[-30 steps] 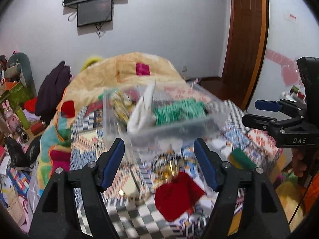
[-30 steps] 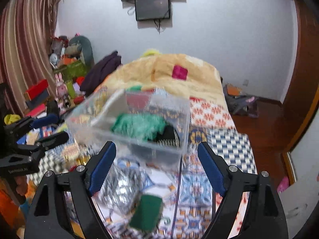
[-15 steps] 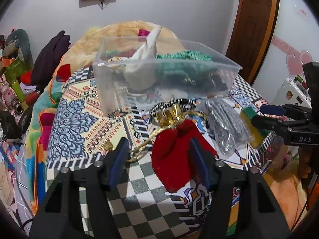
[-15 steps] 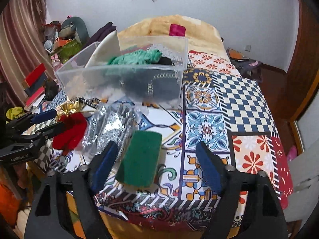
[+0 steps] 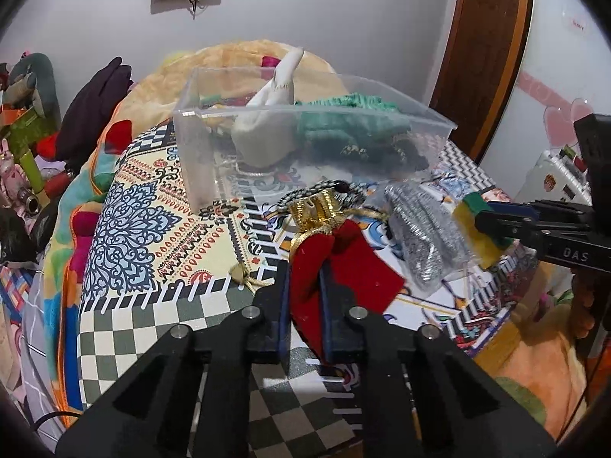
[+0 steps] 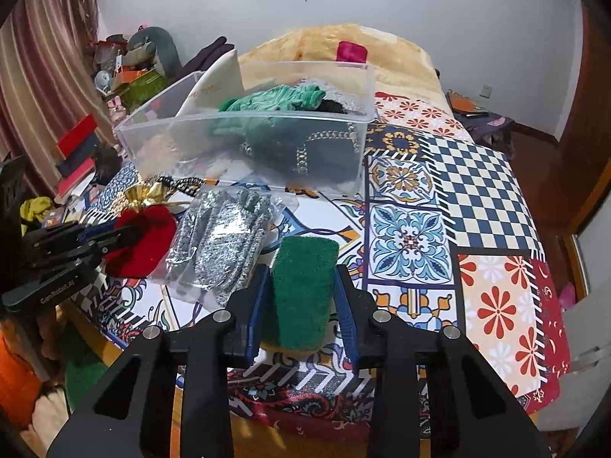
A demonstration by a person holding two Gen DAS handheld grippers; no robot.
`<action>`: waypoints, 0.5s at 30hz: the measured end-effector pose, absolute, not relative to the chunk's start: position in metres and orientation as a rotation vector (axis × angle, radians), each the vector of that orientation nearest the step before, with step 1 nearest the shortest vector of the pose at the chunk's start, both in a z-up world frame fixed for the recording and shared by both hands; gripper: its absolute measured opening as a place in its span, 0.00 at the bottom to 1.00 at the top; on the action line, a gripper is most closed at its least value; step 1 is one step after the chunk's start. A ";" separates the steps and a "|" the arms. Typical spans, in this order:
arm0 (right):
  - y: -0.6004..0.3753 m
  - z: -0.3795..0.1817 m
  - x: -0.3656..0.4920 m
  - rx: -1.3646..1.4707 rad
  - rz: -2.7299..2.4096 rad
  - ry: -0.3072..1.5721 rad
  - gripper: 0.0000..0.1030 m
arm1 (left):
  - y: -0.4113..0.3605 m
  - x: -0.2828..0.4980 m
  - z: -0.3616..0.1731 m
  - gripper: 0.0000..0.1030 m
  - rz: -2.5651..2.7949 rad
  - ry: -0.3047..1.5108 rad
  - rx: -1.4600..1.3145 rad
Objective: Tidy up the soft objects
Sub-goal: 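Grasp the red velvet pouch with the left tool while the right tool grasps the green sponge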
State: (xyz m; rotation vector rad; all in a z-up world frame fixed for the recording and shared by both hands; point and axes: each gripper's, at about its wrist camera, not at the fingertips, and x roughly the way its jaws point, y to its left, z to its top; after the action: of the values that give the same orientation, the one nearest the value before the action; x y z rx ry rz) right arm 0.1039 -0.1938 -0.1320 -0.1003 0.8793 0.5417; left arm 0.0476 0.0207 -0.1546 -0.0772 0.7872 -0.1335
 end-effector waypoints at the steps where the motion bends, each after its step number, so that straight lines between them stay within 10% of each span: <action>1: -0.195 -0.130 0.104 -0.093 0.542 0.874 0.29 | 0.021 0.046 -0.151 0.10 -0.137 0.776 -0.080; 15: -0.200 -0.080 0.106 -0.059 0.532 0.715 0.29 | 0.019 0.026 -0.081 0.09 -0.145 0.581 -0.053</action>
State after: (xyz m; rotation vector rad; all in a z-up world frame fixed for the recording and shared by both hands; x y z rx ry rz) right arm 0.1056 -0.1997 -0.0802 -0.0593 0.7146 0.5323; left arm 0.0259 0.0192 -0.0807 -0.0535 0.5811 -0.1454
